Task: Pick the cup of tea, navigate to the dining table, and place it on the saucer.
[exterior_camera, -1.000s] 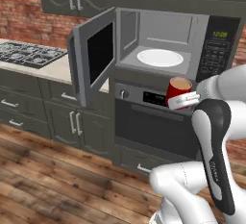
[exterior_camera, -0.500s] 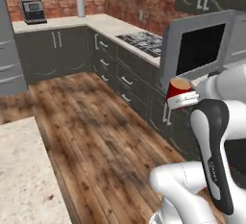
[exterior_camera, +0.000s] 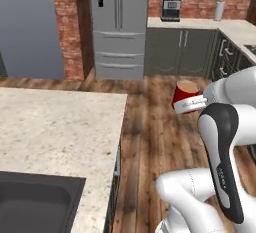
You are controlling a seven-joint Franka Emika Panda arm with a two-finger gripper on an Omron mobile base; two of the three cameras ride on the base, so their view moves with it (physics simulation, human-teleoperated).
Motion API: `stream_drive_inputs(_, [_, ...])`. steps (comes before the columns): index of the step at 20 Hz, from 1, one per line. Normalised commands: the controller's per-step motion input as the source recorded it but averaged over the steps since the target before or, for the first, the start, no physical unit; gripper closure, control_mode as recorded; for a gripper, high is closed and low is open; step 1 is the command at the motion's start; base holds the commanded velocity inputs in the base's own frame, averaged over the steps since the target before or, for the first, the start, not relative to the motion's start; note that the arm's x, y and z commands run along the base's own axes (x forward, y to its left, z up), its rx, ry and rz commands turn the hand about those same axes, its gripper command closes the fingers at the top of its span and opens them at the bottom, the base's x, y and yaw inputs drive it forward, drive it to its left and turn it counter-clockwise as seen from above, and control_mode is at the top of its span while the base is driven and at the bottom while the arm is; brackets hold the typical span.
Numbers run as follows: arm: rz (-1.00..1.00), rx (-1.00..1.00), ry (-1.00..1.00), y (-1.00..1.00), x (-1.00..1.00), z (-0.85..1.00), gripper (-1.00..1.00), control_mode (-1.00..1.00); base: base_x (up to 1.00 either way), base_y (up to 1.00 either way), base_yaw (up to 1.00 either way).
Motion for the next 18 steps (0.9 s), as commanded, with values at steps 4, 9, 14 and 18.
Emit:
stream_drive_inputs(4, [0.0, 0.0, 0.0, 0.0, 0.0, 0.0, 1.0, 1.0, -0.12, -0.26, 0.79])
stream_drive_inputs(9, [0.0, 0.0, 0.0, 0.0, 0.0, 0.0, 1.0, 1.0, -0.07, -0.32, 0.74])
stream_drive_inputs(14, [0.0, 0.0, 0.0, 0.0, 0.0, 0.0, 1.0, 1.0, 0.49, -0.52, 0.5])
stream_drive_inputs(18, [0.0, 0.0, 0.0, 0.0, 0.0, 0.0, 1.0, 1.0, 0.83, -0.88, 0.16])
